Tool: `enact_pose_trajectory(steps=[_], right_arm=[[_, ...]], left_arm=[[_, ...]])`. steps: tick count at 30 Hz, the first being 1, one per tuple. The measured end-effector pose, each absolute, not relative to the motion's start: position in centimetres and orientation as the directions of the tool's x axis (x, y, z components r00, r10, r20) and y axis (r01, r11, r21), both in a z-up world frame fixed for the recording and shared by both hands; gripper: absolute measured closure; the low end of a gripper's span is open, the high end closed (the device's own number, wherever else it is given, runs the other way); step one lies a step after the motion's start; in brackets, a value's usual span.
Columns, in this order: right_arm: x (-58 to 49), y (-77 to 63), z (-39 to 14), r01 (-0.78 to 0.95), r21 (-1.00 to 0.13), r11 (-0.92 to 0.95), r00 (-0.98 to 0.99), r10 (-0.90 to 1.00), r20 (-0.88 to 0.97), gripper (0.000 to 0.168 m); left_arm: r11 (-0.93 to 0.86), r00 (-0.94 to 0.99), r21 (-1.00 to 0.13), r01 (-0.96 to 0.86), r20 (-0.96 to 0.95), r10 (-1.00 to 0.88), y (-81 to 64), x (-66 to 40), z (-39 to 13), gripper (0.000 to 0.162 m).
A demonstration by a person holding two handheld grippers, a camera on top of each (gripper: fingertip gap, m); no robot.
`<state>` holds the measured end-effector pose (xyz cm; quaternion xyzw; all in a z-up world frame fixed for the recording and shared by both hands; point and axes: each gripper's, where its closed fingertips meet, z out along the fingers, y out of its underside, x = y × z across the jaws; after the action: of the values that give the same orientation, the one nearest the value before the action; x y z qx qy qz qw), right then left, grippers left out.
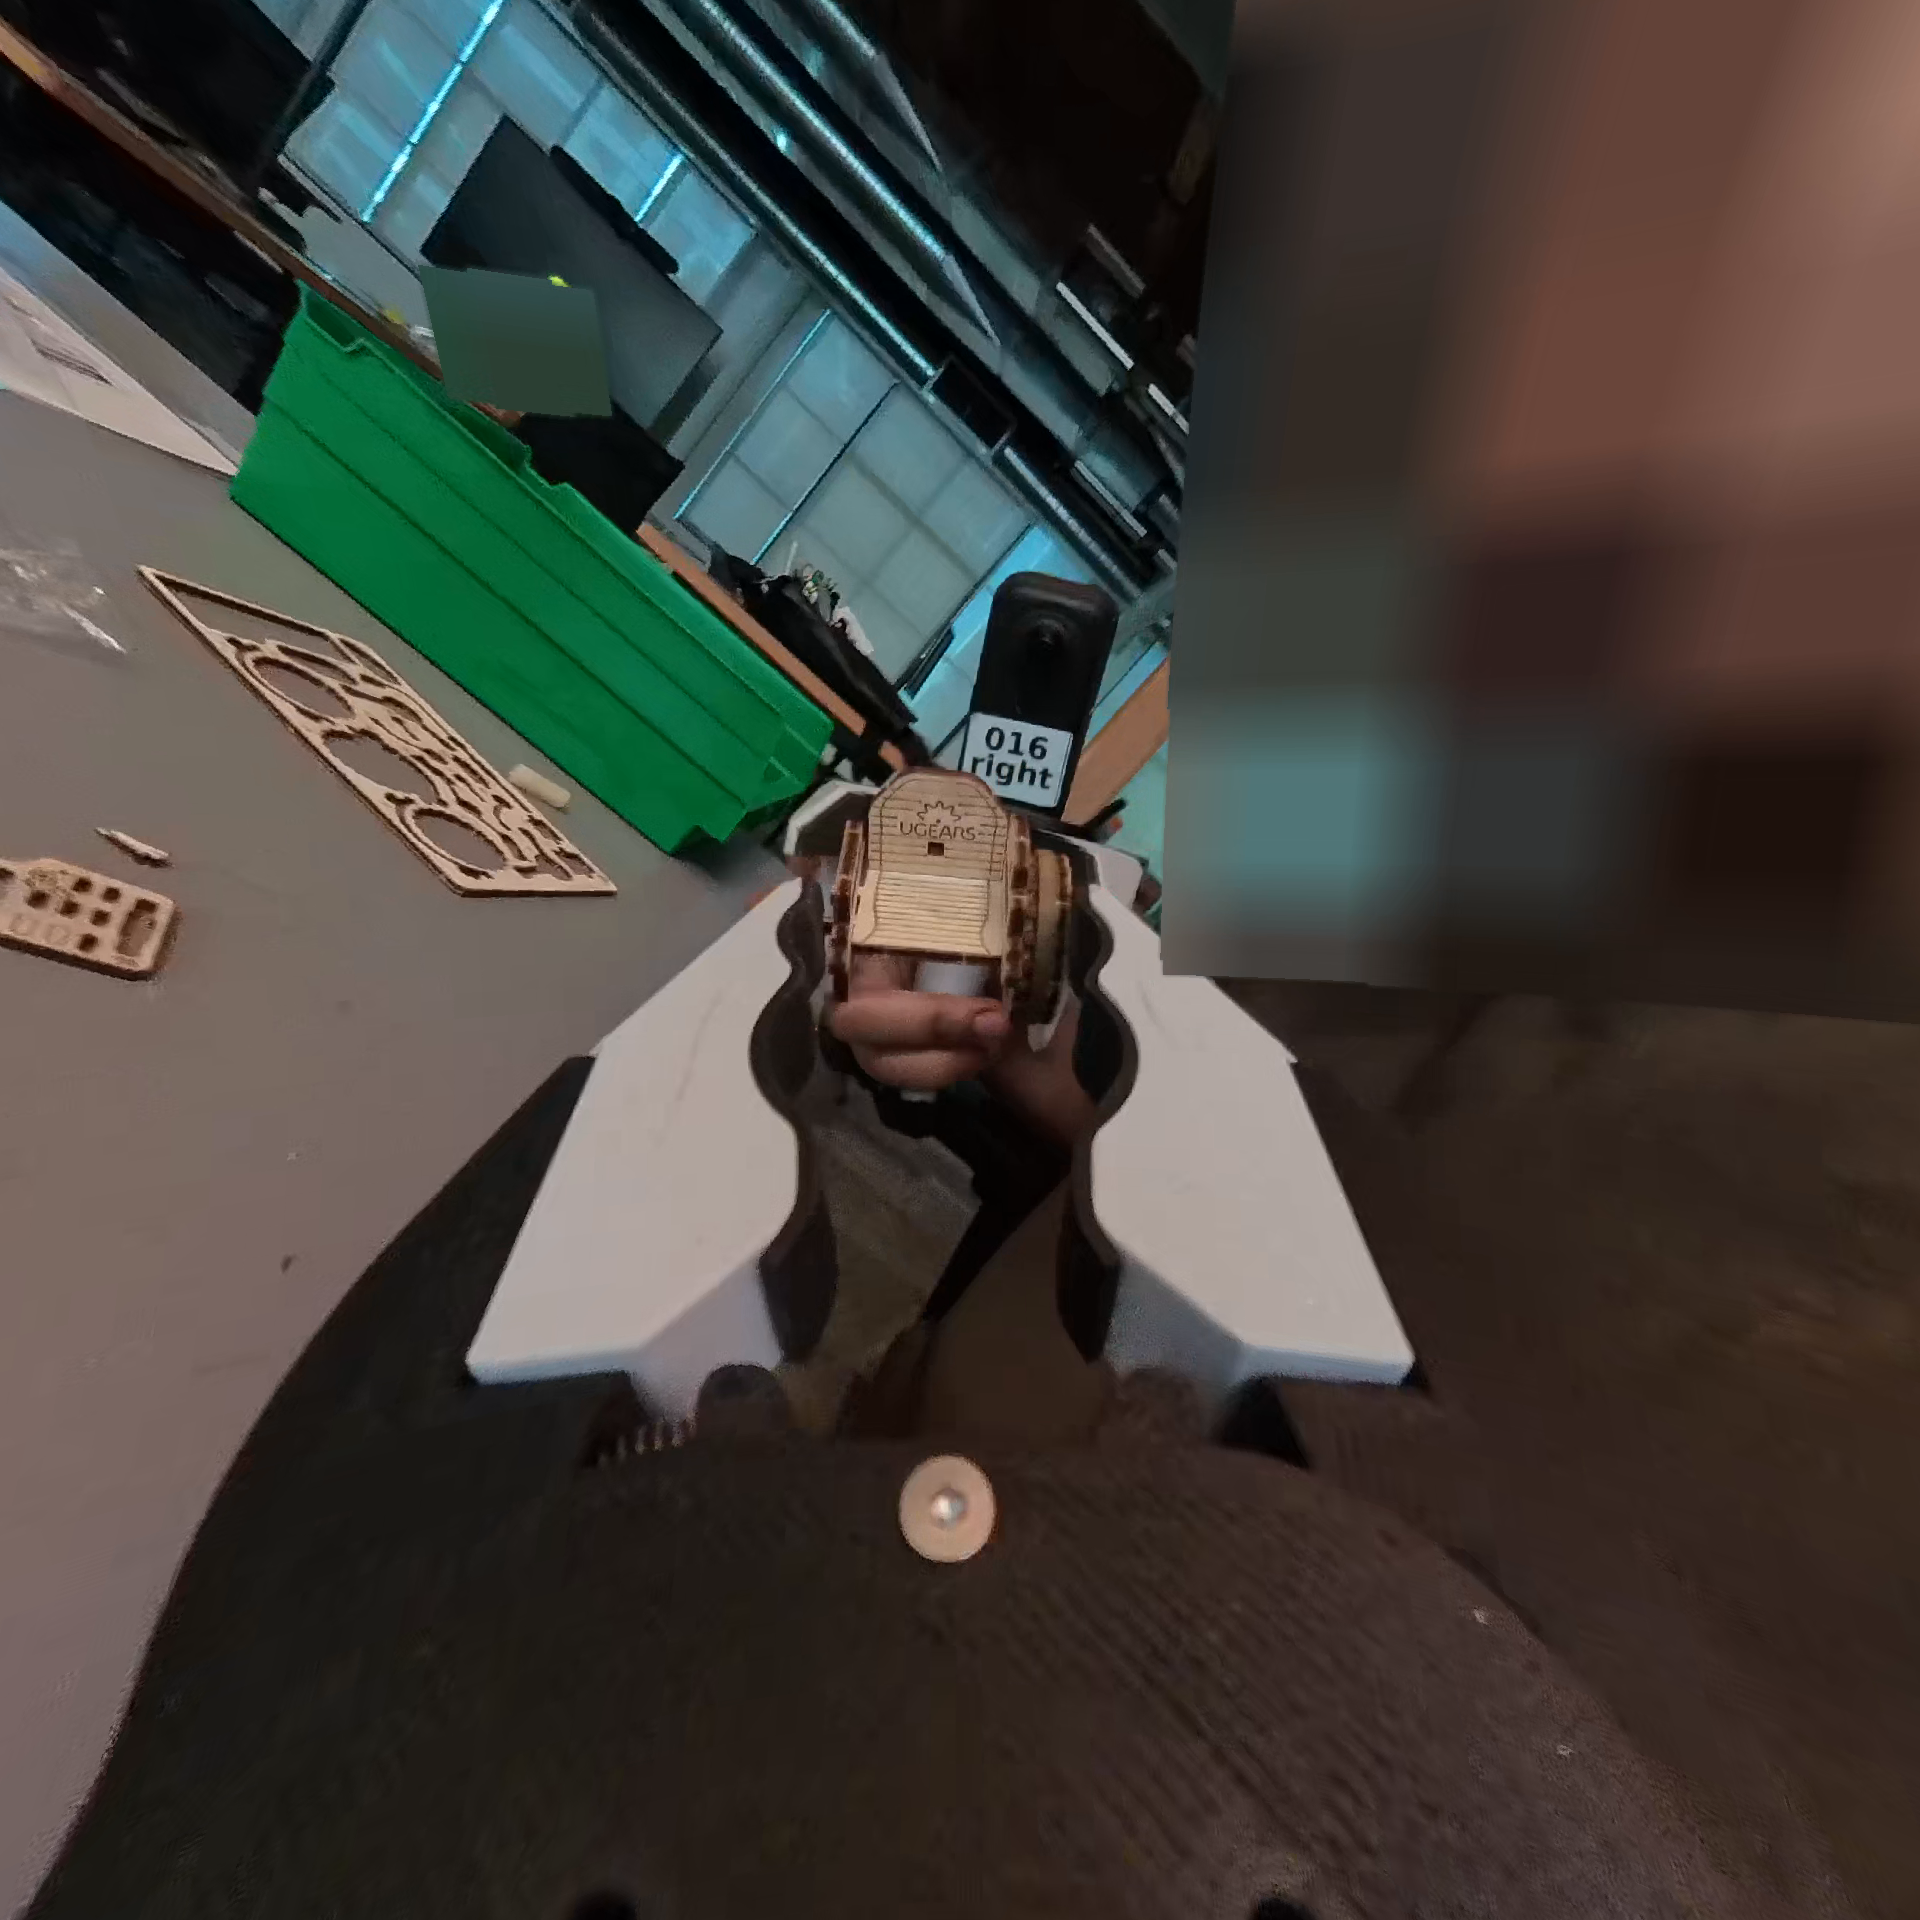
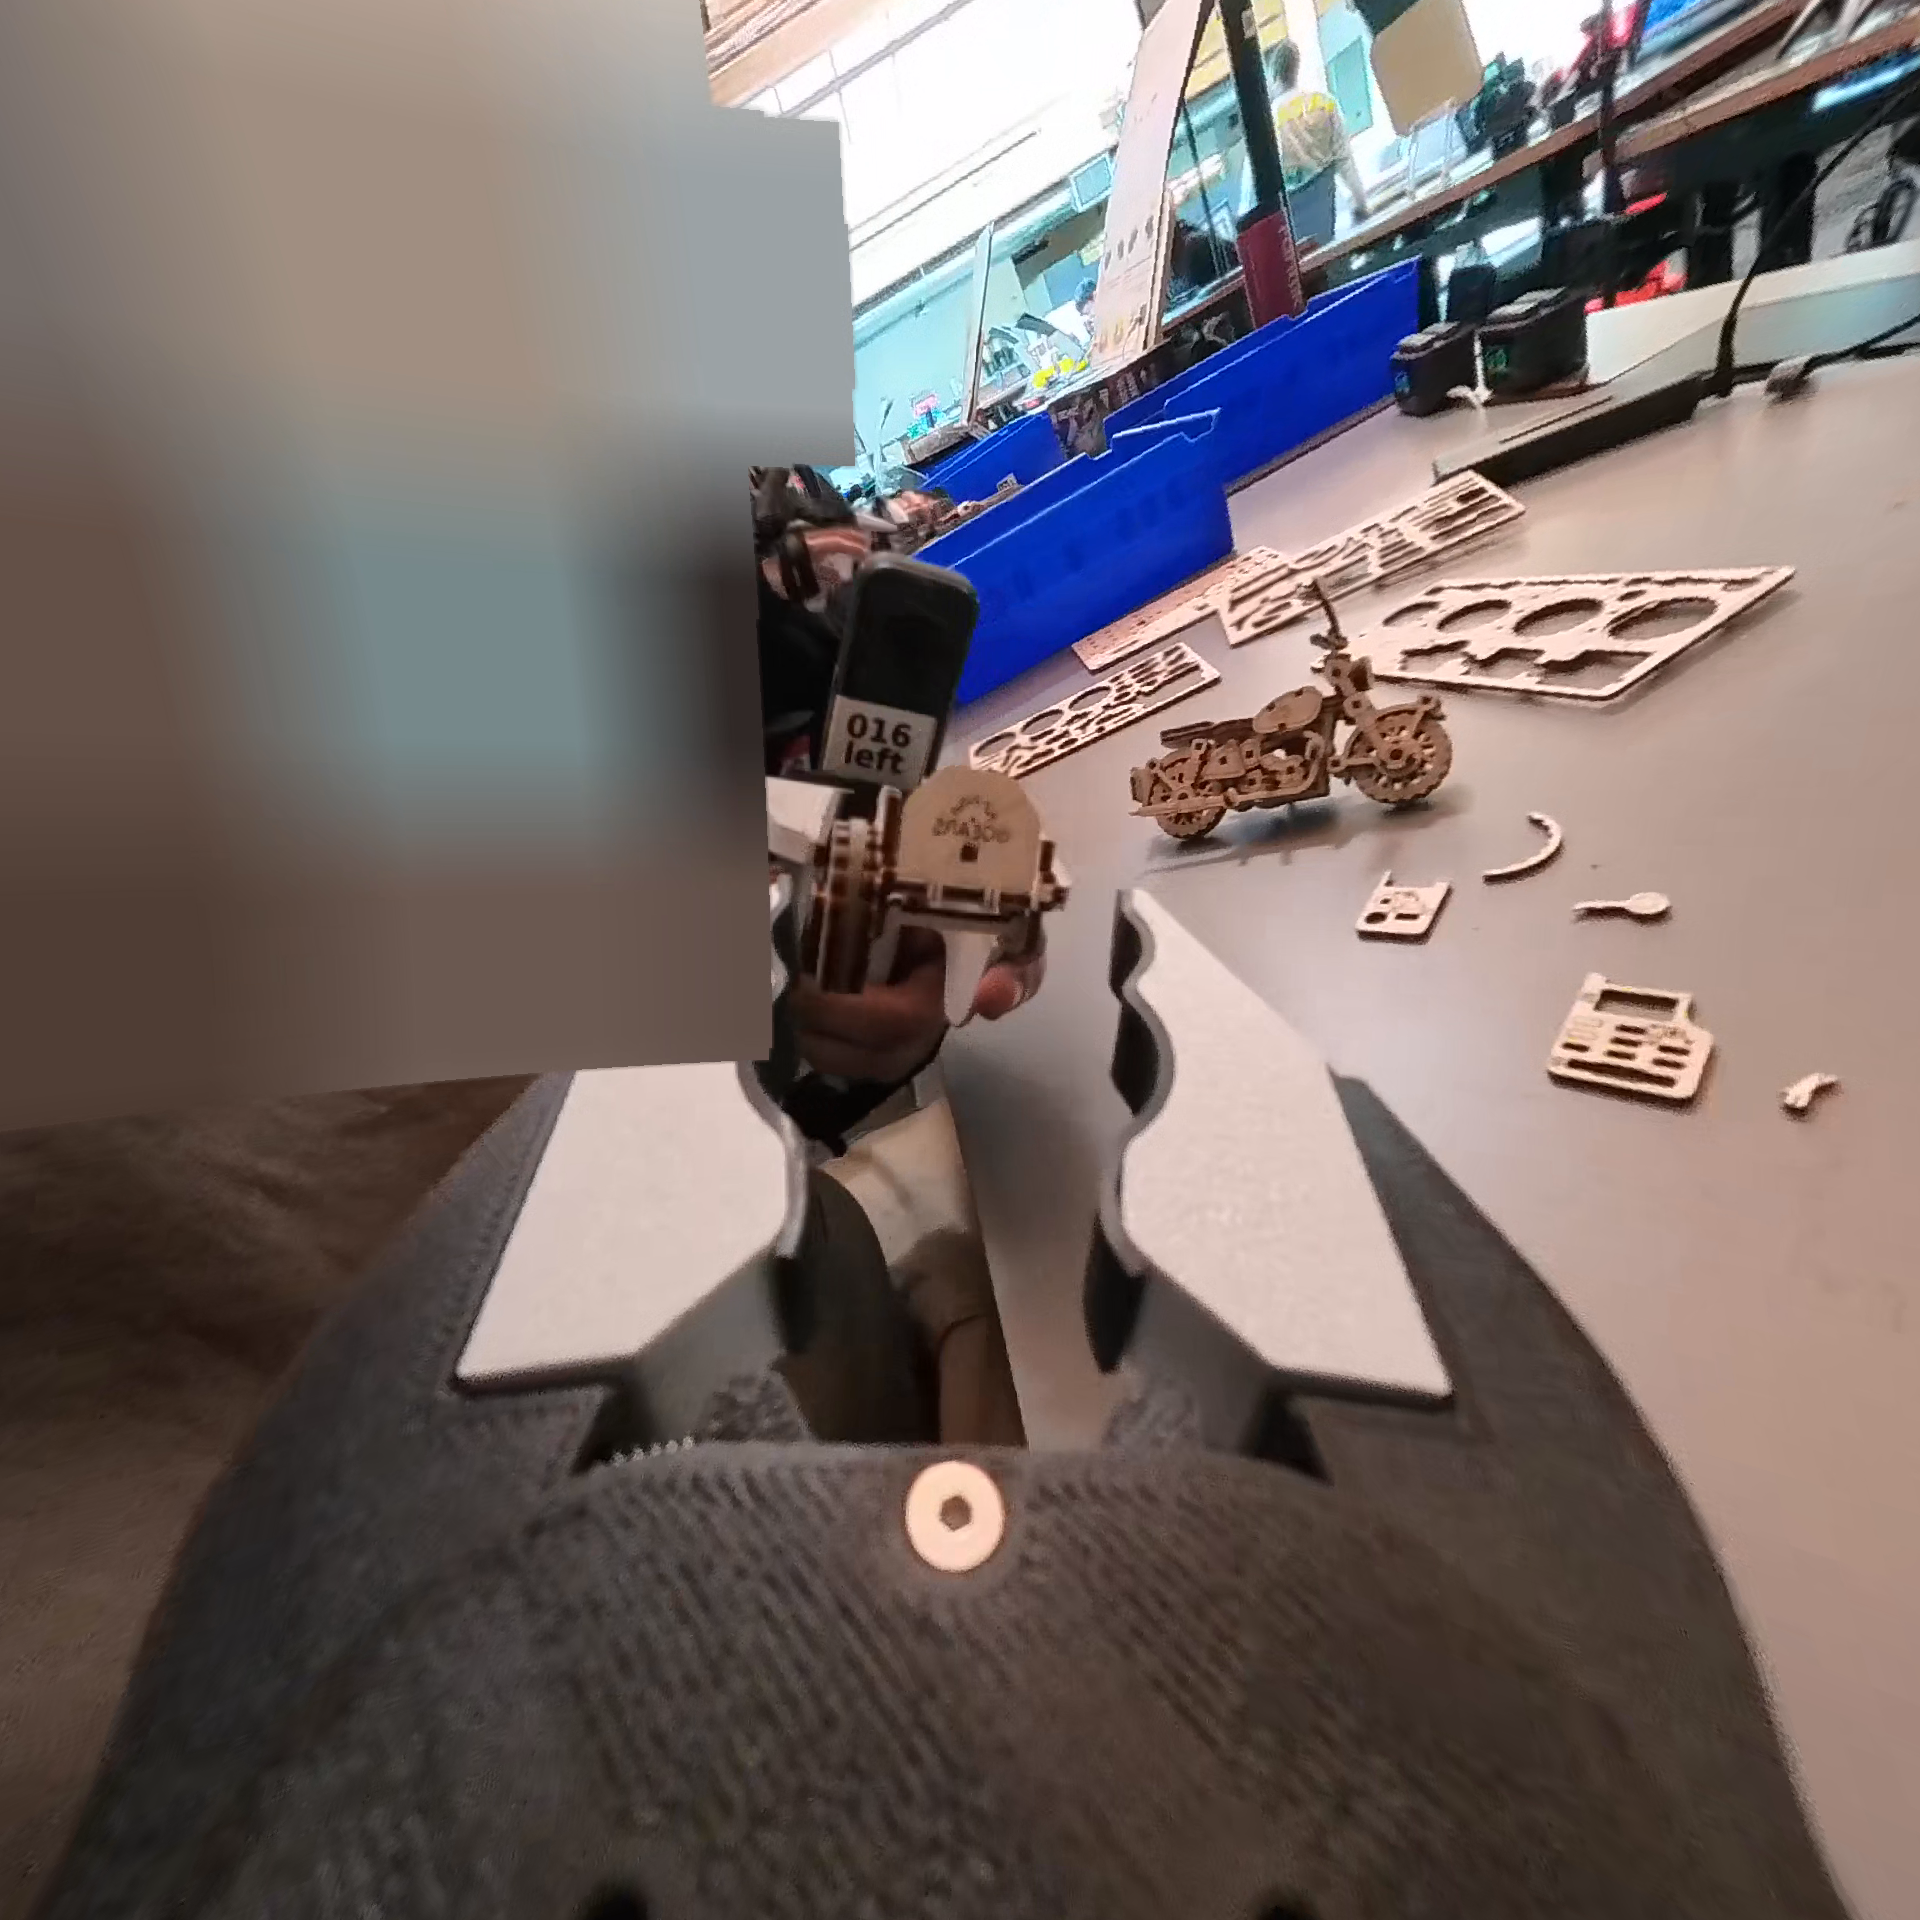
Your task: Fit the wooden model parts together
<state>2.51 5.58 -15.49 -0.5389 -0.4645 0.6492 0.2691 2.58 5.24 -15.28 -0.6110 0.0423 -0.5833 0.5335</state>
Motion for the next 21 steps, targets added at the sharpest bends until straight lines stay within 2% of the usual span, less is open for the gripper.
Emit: enact_pose_trajectory(steps=[7, 21], right_arm=[[2.62, 4.79, -15.82, 0.169, -0.903, -0.395, -0.314, 0.847, -0.429, 0.118], [2.63, 4.55, -15.88, 0.155, -0.910, -0.385, -0.338, 0.845, -0.415, 0.122]], left_arm=[[-0.411, 0.354, -0.740, 0.533, 0.636, -0.686, 5.00, 2.79, -15.19, 0.119], [-0.423, 0.356, -0.746, 0.514, 0.634, -0.687, 4.92, 2.87, -15.38, 0.120]])
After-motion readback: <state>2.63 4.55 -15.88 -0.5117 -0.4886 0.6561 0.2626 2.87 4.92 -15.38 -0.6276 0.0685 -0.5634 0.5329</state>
